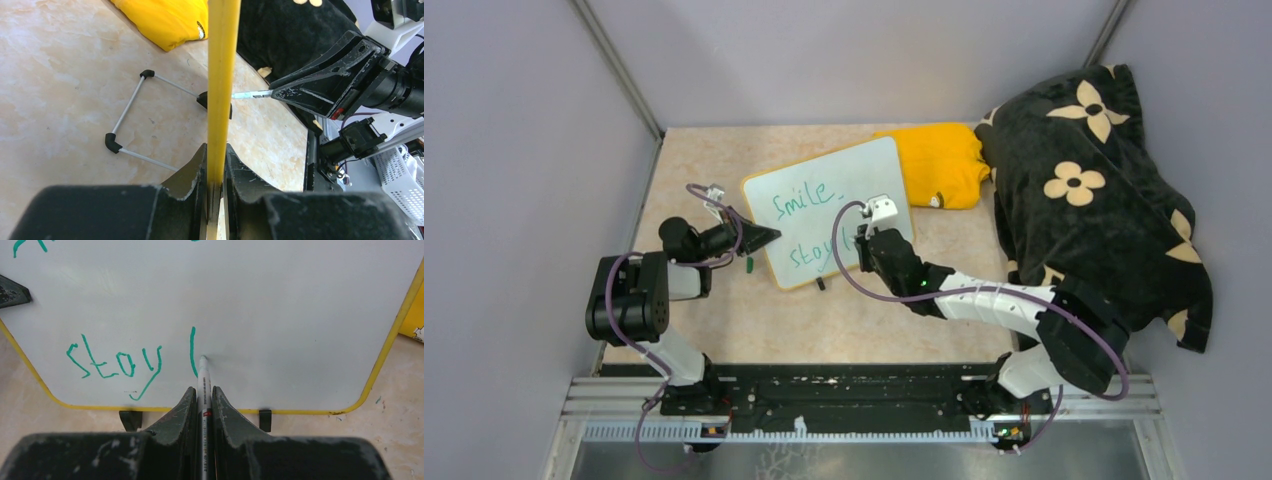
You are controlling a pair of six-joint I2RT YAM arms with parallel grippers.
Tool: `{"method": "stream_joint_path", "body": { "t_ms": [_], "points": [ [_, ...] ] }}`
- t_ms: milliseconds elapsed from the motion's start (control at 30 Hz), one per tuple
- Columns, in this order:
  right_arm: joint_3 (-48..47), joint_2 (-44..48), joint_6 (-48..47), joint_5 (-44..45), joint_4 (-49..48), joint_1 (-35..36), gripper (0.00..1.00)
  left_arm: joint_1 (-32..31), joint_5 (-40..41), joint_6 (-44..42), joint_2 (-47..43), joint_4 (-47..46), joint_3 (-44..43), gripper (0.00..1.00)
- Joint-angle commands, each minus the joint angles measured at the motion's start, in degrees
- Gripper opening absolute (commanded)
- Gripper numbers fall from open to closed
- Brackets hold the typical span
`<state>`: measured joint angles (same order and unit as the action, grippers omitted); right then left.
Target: Write a sentence on the whiteboard
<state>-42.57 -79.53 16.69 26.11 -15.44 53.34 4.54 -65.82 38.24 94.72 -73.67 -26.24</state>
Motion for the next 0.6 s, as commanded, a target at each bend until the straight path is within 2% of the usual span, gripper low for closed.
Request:
{"method": "stream_joint_path", "body": {
  "t_ms": [0,367,567],
  "points": [
    [-3.23,-0.64,0.74,-1.47,-2.48,-0.43,0.00,-0.67,-0.97,-1.25,-0.41,-0.16,-1.01,0.20],
    [-3.31,-2.16,1.57,-4.21,-2.14,0.43,0.00,-0.67,-0.97,-1.26,-0.45,-0.09,-1.01,0.20],
    [-3.18,-1.78,1.96,-2.24,-0.52,0.46,0.00,-0.67,-1.01,-1.40,-0.40,0.10,-1.09,0.20]
  ]
}}
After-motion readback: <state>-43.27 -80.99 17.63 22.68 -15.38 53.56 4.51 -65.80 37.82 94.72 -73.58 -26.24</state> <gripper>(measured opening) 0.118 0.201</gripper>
